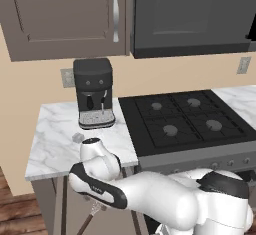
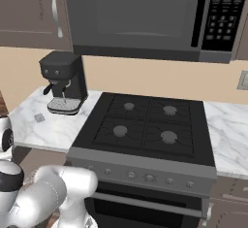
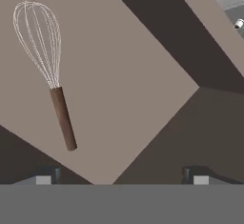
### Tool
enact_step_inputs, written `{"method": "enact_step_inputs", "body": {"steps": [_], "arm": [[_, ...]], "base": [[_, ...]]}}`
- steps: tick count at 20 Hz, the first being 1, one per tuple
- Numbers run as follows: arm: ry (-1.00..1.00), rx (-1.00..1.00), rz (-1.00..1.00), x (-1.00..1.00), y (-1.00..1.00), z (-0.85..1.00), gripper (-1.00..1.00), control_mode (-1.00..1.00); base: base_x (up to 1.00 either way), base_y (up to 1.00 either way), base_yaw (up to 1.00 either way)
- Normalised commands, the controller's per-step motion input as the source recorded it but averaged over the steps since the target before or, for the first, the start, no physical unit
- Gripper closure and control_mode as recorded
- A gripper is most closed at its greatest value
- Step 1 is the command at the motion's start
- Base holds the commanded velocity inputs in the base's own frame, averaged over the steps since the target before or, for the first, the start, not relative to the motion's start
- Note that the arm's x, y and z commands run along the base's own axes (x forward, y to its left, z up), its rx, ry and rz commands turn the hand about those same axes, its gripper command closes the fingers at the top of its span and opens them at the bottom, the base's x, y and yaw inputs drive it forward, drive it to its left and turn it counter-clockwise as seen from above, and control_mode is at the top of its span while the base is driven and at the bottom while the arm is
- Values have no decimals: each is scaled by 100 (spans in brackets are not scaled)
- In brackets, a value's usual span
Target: Pick the whisk from the drawer and place it on the counter.
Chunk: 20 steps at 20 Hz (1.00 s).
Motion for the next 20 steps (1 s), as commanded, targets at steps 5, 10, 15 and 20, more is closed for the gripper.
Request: {"method": "enact_step_inputs", "body": {"steps": [5, 10, 15, 20], "arm": [[1, -6, -1, 35, 45, -42, -100, -100], [0, -4, 0, 23, 39, -48, -100, -100], [0, 0, 0, 0, 0, -52, -100, -100], [0, -1, 0, 3, 0, -42, -100, -100]], "base": [[0, 0, 0], [0, 0, 0], [0, 0, 0], [0, 0, 0]]}}
